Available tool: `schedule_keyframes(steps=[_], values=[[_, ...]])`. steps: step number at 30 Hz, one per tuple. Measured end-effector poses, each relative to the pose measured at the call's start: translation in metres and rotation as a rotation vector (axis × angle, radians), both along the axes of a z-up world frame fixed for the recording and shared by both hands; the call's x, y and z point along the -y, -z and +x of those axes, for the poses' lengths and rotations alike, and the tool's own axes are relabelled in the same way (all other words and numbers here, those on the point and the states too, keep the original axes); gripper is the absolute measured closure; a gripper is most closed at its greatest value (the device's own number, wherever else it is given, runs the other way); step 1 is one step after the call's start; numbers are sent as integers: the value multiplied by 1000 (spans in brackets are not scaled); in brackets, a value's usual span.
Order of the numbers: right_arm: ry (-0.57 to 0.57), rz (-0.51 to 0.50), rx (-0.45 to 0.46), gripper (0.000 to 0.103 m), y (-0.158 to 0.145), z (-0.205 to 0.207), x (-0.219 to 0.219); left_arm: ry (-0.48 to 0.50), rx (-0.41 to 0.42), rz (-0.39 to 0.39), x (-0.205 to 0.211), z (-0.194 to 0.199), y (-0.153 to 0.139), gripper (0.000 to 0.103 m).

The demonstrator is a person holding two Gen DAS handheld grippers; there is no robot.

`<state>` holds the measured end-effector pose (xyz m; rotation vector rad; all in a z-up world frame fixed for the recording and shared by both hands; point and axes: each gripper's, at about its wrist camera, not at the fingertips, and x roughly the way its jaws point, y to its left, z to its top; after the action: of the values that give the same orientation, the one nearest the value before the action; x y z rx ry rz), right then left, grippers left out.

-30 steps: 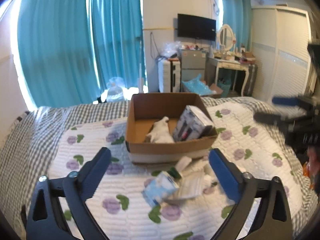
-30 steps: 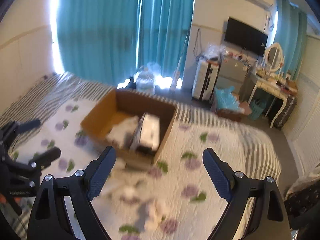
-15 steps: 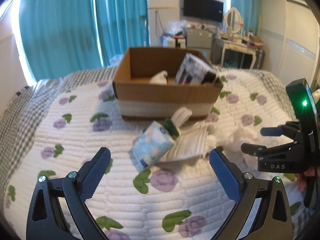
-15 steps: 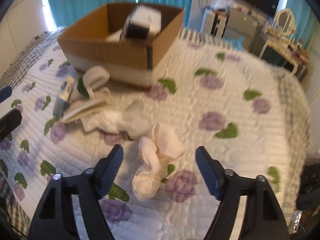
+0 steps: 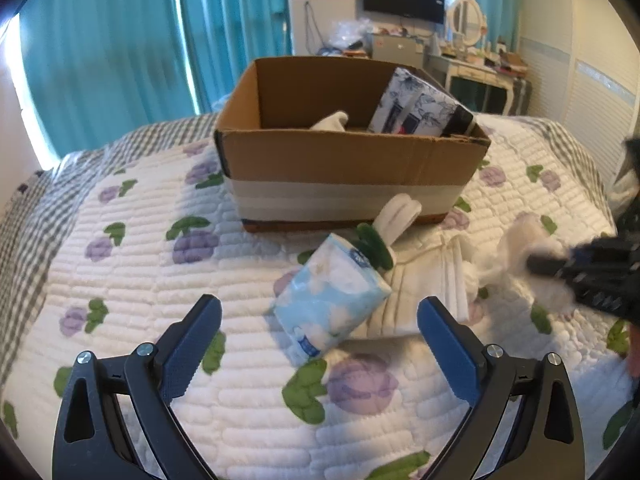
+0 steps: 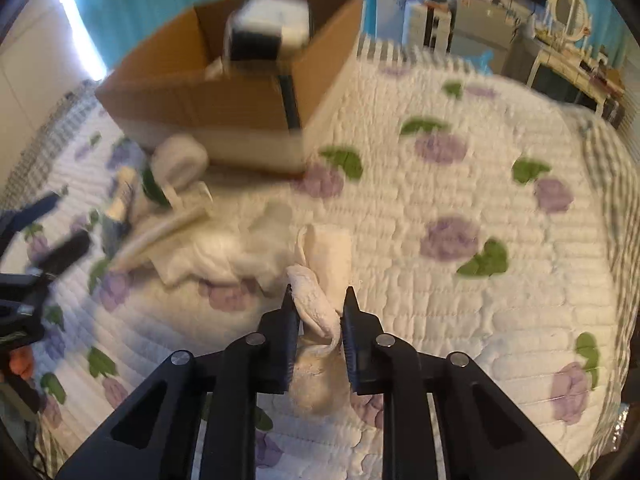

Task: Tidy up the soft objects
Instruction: 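Grasp the blue tissue pack with the left gripper while the right gripper grasps a white sock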

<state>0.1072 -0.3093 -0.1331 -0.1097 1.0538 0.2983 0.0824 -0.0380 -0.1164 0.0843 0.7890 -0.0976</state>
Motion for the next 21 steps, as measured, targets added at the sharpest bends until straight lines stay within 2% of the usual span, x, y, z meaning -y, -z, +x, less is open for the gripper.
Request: schedule_keyframes(steps=[4, 6, 7, 10, 13, 15, 17, 21], values=[[17, -3, 116, 84, -32, -7, 0, 29, -8, 6, 2, 14, 10, 4], [18, -5, 156, 84, -44, -6, -5, 32, -18, -3, 0, 21, 16, 9], [20, -2, 166, 84, -46, -5, -6, 34, -26, -11, -2, 23, 18, 14], [31, -5, 196, 84, -43, -3, -14, 40, -44, -53, -8, 29, 25, 17], [18, -13, 174, 84, -28, -2, -22, 64, -46, -83, -13, 30, 30, 32], [20, -23, 160, 84, -22, -2, -23, 74, -64, -117, -15, 31, 34, 36], [21, -26, 150, 84, -19, -1, -22, 90, -62, -138, -16, 30, 33, 50], [34, -19, 148, 84, -18, -2, -19, 122, -33, -128, -15, 22, 25, 64]])
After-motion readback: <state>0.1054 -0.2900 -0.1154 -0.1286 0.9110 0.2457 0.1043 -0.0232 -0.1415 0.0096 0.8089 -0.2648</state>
